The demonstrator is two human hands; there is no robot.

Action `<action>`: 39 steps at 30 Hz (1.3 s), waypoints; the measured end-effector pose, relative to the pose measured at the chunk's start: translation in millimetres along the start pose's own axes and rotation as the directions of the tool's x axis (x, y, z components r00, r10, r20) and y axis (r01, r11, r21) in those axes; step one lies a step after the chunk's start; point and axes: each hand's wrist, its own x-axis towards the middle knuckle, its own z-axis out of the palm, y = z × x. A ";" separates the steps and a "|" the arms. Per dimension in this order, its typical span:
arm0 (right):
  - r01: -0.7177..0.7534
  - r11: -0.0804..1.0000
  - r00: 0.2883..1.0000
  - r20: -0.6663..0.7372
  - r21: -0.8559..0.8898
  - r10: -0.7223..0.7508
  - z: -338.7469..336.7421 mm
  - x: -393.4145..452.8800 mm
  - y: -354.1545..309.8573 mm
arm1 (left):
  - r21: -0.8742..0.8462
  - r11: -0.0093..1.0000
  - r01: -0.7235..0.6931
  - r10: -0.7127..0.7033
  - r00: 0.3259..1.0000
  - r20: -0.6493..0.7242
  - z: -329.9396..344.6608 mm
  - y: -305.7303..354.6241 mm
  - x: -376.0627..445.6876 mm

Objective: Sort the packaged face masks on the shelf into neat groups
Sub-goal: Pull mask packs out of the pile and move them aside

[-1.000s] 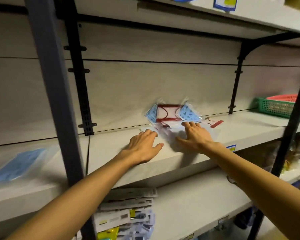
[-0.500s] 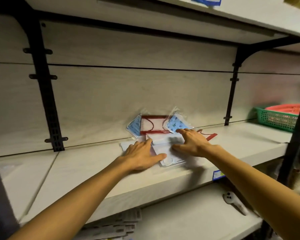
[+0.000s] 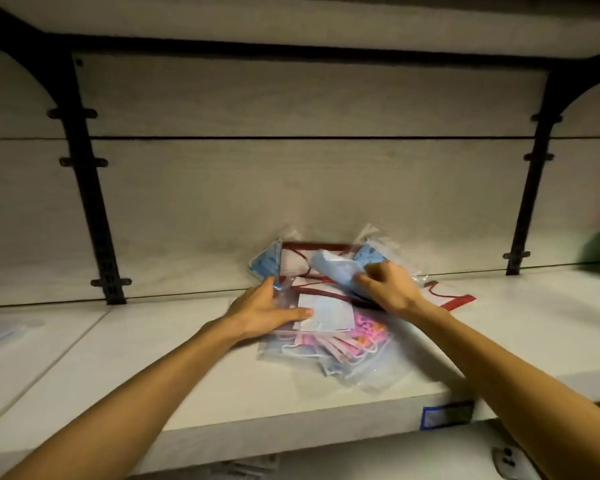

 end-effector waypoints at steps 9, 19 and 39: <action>-0.206 0.634 0.955 0.014 0.746 0.295 1.1 8.4 6.3 | -0.266 0.957 0.117 -0.146 0.985 -0.092 -16.2 -15.6 0.4; -0.200 0.331 0.953 0.105 0.922 0.283 -8.0 0.4 -12.9 | -0.470 0.877 0.103 -0.244 0.937 -0.249 -65.9 -15.6 -21.8; -0.575 0.451 0.758 0.652 0.683 -0.020 51.1 2.2 -125.4 | 0.556 0.795 -0.243 0.495 0.790 -0.362 -104.0 -94.0 -107.0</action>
